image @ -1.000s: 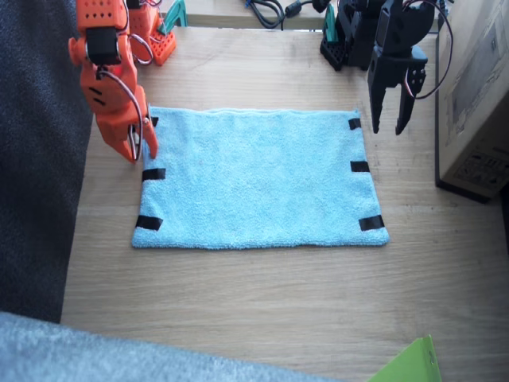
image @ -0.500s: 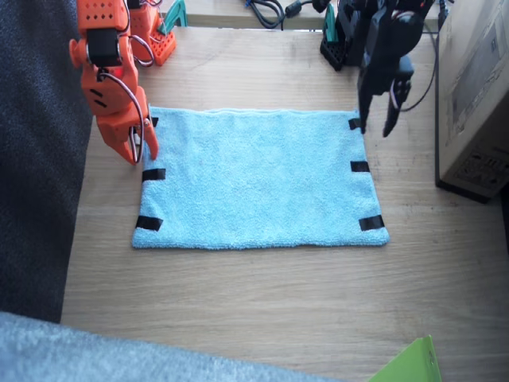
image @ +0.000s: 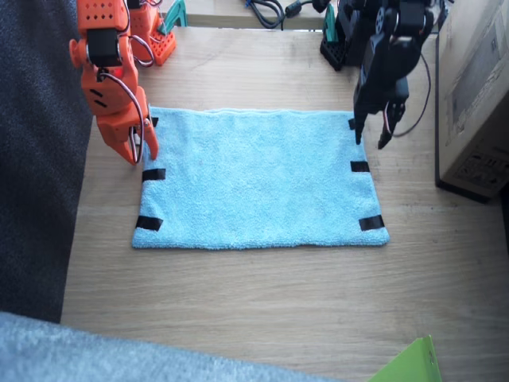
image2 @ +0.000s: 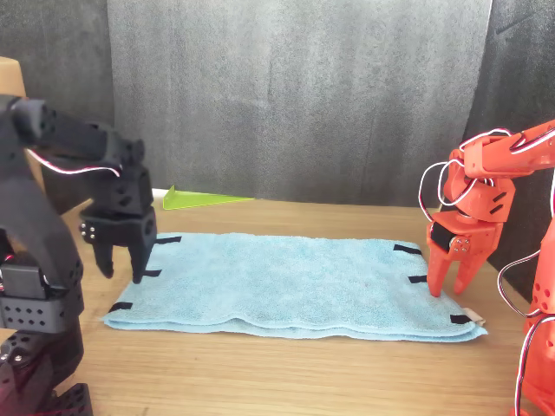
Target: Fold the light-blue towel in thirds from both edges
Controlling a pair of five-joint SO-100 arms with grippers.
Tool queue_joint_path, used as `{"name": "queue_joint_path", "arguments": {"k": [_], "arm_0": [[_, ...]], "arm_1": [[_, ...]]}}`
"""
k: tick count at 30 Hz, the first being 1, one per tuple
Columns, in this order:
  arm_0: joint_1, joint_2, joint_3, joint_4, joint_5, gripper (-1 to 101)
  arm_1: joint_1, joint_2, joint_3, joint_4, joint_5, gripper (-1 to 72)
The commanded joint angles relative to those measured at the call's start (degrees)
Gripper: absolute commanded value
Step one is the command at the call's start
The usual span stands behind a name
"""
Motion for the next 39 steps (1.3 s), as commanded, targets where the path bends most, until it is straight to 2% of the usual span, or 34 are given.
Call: {"name": "queue_joint_path", "arguments": {"k": [1, 16, 20, 24, 29, 39], "arm_0": [[0.2, -2.1, -3.9, 1.8, 1.4, 25], [-0.6, -11.1, -10.4, 6.8, 3.0, 22], [-0.5, -12.1, -11.2, 7.2, 2.8, 16], [-0.6, -11.9, -11.3, 7.2, 2.6, 8], [-0.6, -11.7, -11.2, 7.2, 2.6, 3], [-0.9, -9.8, -9.2, 6.8, 2.3, 0]], "arm_1": [[1.8, 0.0, -0.4, 0.4, 0.2, 20.4], [2.1, -0.9, -1.0, 0.8, -0.2, 20.3], [2.4, -1.8, -1.7, 1.3, -0.4, 19.7], [2.7, -2.4, -2.2, 1.8, -0.8, 15.0], [3.2, -3.4, -3.0, 2.4, -1.5, 0.2], [3.9, -3.6, -3.0, 2.8, -1.9, 0.2]]}}
